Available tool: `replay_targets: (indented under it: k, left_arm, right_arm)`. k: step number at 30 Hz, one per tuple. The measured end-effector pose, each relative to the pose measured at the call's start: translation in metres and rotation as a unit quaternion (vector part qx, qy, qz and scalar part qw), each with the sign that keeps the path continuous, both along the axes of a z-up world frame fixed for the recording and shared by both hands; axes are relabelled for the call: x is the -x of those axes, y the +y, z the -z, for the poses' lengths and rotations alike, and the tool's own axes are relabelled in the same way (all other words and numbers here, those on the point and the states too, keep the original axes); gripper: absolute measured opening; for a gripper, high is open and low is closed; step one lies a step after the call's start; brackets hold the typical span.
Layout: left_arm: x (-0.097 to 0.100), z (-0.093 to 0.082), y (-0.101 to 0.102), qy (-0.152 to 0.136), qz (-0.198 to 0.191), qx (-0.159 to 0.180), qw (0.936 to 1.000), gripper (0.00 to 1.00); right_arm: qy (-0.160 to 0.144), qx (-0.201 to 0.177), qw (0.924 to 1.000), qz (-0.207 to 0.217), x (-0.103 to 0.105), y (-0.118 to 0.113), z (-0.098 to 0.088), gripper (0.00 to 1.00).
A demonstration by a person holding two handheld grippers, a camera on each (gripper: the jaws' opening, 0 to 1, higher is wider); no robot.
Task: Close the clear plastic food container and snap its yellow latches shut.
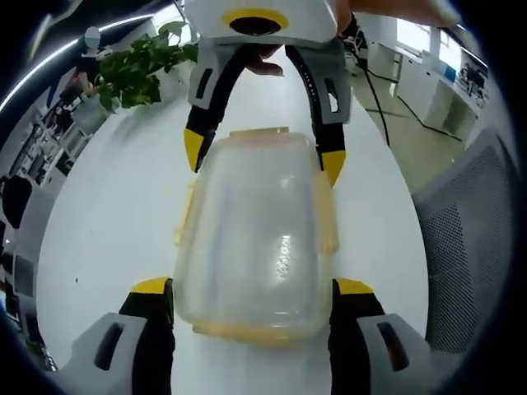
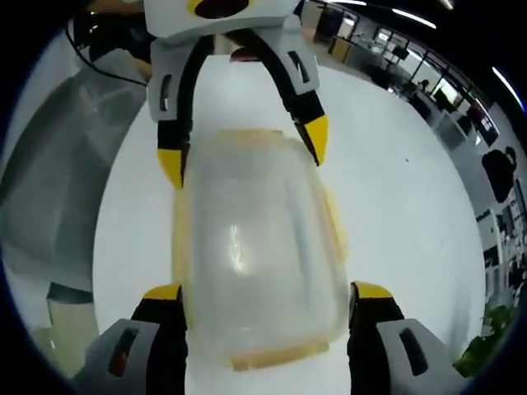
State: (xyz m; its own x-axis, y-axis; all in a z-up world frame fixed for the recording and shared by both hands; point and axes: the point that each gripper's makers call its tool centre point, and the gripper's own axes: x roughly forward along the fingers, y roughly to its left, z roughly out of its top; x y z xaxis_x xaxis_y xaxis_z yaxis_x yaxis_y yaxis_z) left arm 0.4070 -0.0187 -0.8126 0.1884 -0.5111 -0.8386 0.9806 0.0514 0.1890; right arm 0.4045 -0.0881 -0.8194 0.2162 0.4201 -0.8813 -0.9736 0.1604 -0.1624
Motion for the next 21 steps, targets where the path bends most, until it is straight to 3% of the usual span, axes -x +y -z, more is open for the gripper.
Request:
replay_targets:
  k: [21]
  left_arm:
    - [0.0019, -0.0005, 0.0049, -0.001, 0.0, 0.021, 0.9998, 0.77]
  right_arm:
    - [0.002, 0.059, 0.9982, -0.004, 0.0012, 0.0045, 0.0061, 0.82]
